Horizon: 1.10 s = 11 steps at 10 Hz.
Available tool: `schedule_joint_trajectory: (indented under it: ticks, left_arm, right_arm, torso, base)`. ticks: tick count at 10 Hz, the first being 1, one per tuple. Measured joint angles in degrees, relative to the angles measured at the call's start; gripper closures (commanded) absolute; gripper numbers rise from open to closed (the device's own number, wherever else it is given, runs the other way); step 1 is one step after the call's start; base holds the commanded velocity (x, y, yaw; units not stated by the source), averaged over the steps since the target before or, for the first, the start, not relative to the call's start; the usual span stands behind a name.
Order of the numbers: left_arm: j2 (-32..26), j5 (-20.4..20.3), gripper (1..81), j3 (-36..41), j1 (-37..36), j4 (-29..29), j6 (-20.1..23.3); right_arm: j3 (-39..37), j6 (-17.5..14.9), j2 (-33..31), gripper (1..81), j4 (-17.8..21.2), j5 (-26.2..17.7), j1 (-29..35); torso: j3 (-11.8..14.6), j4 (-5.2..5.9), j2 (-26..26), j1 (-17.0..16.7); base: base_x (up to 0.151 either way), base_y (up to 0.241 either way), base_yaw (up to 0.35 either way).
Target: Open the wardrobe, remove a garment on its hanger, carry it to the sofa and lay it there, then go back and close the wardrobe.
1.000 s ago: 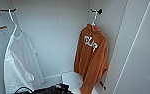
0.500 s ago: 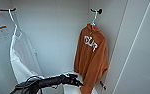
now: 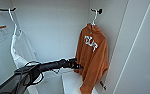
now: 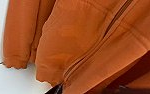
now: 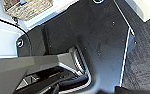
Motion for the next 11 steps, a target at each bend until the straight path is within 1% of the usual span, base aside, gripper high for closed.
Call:
schedule_joint_trajectory:
  ticks: [3, 5, 7, 9, 11]
  left_arm:
    - [1.88, 0.98, 1.0, 0.50, -6.12, -0.11, -4.96]
    - [2.49, 1.05, 1.0, 0.56, -13.01, -0.48, -8.85]
    - [2.58, 1.02, 1.0, 0.50, -18.02, -1.27, -12.02]
    - [3.50, 1.22, 1.0, -0.22, -21.38, -2.67, -14.80]
    - [4.39, 1.17, 1.0, -1.51, -26.71, -5.02, -16.32]
  right_arm:
    - [0.00, 0.00, 0.13, 1.0, 0.00, 0.00, 0.20]
    - [0.00, -0.02, 0.30, 1.0, 0.00, -0.04, 0.18]
    - [0.00, 0.00, 0.27, 1.0, 0.00, -0.04, 0.18]
    - [0.00, -0.05, 0.28, 1.0, 0.00, -0.04, 0.18]
    - [0.00, -0.02, 0.27, 1.0, 0.00, -0.06, 0.16]
  torso:
    - [-0.02, 0.00, 0.00, 0.02]
    - [-0.05, 0.00, 0.00, 0.02]
    - [-0.05, 0.00, 0.00, 0.02]
    - [-0.05, 0.00, 0.02, 0.05]
    - [-0.05, 0.00, 0.02, 0.06]
  base:
    - [0.000, 0.000, 0.000]
    - [0.000, 0.000, 0.000]
    - [0.000, 0.000, 0.000]
    - [0.000, 0.000, 0.000]
    - [0.000, 0.000, 0.000]
